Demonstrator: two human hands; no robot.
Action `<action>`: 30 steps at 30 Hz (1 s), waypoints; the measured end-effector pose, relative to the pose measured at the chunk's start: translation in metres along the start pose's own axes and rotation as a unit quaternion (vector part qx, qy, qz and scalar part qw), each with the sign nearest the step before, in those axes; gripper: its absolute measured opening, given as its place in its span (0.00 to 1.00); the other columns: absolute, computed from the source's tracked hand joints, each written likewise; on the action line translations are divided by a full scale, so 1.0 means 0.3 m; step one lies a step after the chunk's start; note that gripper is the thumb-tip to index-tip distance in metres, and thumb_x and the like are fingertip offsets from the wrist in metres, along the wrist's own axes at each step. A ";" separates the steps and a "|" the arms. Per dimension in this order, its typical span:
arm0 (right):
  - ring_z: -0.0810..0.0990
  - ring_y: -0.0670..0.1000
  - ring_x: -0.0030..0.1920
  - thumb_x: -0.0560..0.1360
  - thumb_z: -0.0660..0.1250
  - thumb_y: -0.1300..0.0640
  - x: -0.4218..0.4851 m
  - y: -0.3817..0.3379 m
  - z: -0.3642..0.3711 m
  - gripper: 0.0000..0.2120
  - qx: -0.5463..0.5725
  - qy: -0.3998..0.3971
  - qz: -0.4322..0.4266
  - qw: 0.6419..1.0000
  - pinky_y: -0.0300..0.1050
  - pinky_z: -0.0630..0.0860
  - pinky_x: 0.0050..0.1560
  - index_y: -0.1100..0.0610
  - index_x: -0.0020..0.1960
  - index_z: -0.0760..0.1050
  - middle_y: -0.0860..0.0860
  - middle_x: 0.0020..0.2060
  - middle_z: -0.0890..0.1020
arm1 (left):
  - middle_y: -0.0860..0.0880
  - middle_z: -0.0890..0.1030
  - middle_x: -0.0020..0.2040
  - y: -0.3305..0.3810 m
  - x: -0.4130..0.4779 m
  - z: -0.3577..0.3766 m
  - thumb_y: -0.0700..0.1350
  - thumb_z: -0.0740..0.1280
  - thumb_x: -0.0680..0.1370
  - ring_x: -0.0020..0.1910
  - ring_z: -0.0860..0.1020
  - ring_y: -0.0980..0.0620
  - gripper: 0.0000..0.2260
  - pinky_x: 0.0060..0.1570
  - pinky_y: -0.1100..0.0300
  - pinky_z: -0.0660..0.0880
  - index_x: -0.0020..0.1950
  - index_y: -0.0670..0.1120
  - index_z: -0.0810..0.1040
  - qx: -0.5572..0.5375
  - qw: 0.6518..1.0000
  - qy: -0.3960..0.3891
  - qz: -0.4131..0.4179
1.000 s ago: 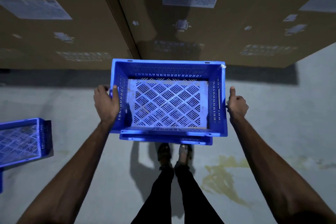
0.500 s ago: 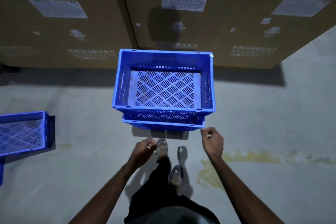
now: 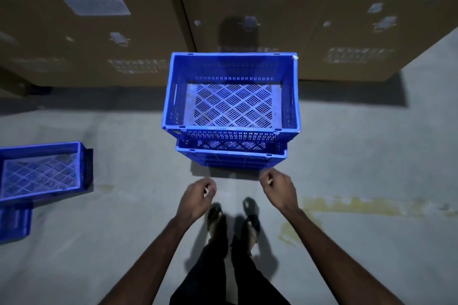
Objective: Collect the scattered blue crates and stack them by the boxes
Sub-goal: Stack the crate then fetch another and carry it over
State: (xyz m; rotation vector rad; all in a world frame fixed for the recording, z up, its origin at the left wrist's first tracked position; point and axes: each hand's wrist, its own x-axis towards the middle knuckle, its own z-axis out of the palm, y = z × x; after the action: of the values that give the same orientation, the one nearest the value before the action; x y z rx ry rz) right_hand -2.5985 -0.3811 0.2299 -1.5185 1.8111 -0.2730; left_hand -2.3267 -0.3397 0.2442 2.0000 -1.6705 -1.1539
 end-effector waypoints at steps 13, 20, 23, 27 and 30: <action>0.81 0.60 0.49 0.82 0.54 0.33 0.621 -0.149 0.122 0.26 -0.295 0.109 -0.298 0.901 0.55 0.74 0.49 0.54 0.59 0.75 0.55 0.48 0.83 | 0.45 0.85 0.50 -0.053 0.762 -0.107 0.75 0.52 0.79 0.49 0.83 0.41 0.33 0.46 0.49 0.74 0.65 0.50 0.77 0.357 0.900 0.077 0.236; 0.78 0.59 0.30 0.79 0.55 0.27 0.639 -0.161 0.143 0.30 -0.364 0.180 -0.280 0.870 0.45 0.61 0.31 0.54 0.43 0.73 0.54 0.31 0.79 | 0.43 0.84 0.41 -0.050 0.785 -0.108 0.71 0.58 0.79 0.43 0.82 0.38 0.25 0.38 0.52 0.68 0.53 0.50 0.79 0.418 0.882 0.081 0.203; 0.77 0.58 0.28 0.79 0.54 0.26 0.635 -0.160 0.138 0.31 -0.361 0.181 -0.288 0.868 0.44 0.60 0.30 0.55 0.43 0.72 0.54 0.30 0.78 | 0.41 0.83 0.42 -0.050 0.787 -0.107 0.67 0.58 0.82 0.45 0.82 0.37 0.23 0.39 0.50 0.66 0.54 0.48 0.78 0.436 0.874 0.077 0.202; 0.76 0.58 0.29 0.79 0.52 0.25 0.612 -0.167 0.146 0.32 -0.361 0.173 -0.277 0.874 0.44 0.60 0.31 0.54 0.42 0.71 0.53 0.30 0.78 | 0.41 0.82 0.40 -0.061 0.780 -0.117 0.68 0.56 0.82 0.42 0.81 0.37 0.25 0.39 0.50 0.66 0.52 0.48 0.78 0.442 0.867 0.077 0.218; 0.76 0.58 0.29 0.78 0.50 0.25 0.587 -0.160 0.157 0.32 -0.357 0.168 -0.274 0.877 0.45 0.61 0.32 0.54 0.42 0.70 0.53 0.31 0.78 | 0.42 0.81 0.39 -0.067 0.754 -0.119 0.68 0.56 0.82 0.41 0.81 0.38 0.25 0.38 0.50 0.67 0.52 0.48 0.78 0.445 0.867 0.066 0.215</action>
State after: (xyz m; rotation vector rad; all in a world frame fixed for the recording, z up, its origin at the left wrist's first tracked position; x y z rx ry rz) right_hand -2.5352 -0.5420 0.1549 -2.6573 1.7918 -0.1355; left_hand -2.2855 -0.5519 0.1660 1.8547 -2.6784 -0.0388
